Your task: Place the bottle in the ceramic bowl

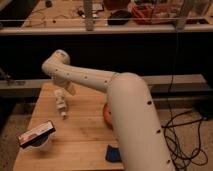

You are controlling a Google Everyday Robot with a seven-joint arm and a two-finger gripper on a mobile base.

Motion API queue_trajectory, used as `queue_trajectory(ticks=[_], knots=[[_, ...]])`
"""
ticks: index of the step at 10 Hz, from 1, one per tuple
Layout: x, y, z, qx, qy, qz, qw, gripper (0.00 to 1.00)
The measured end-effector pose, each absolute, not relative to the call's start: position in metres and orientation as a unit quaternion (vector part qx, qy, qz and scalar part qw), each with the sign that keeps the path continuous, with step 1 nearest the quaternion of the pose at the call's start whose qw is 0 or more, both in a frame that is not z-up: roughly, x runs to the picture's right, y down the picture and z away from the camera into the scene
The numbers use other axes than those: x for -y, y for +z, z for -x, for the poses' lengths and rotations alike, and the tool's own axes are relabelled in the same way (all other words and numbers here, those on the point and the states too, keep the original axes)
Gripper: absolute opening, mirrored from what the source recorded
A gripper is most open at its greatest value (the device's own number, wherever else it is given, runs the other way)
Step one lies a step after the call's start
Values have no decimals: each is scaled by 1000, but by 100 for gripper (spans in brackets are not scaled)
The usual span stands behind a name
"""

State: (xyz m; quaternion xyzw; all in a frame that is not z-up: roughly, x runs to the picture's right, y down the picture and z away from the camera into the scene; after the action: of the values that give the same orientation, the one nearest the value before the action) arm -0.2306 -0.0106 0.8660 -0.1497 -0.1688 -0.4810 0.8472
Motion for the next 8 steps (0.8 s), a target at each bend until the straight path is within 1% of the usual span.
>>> queue_trajectory(ticks=[8], knots=[[-2, 888, 237, 197, -481, 153, 841, 80]])
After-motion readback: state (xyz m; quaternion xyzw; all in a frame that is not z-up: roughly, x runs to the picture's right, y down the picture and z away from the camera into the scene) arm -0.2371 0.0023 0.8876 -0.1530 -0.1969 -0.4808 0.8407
